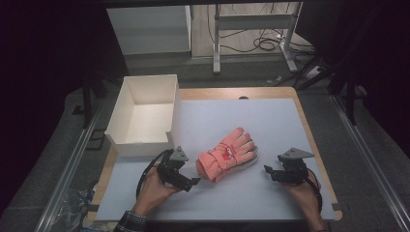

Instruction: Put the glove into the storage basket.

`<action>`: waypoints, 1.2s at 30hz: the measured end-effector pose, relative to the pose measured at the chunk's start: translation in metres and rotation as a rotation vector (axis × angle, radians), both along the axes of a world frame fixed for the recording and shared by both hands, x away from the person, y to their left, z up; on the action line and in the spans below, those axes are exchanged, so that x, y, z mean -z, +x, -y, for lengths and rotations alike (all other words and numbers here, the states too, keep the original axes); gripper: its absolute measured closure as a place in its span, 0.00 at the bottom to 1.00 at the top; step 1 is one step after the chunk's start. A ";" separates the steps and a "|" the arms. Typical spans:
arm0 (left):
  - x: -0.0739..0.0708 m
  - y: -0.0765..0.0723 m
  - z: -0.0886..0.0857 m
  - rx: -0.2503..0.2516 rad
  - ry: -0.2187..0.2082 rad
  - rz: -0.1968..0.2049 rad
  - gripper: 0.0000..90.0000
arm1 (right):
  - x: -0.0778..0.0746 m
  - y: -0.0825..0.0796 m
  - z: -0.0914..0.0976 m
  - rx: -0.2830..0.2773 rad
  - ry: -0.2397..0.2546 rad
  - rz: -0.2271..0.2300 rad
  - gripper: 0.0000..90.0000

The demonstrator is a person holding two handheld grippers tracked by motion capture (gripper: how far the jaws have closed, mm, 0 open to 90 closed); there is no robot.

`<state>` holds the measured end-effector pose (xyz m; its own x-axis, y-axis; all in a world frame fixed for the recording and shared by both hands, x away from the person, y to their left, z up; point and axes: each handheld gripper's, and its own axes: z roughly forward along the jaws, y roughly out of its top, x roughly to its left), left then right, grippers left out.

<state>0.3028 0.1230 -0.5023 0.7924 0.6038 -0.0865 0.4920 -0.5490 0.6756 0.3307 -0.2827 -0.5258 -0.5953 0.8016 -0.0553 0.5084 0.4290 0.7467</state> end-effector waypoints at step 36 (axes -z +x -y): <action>-0.030 0.061 0.098 0.125 0.077 -0.043 0.00 | 0.005 0.004 0.003 0.024 -0.012 -0.022 0.20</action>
<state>0.3633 0.0245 -0.4723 0.8582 0.5071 -0.0795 0.4445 -0.6569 0.6090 0.3348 -0.2855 -0.5307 -0.5774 0.8147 -0.0525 0.5346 0.4259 0.7299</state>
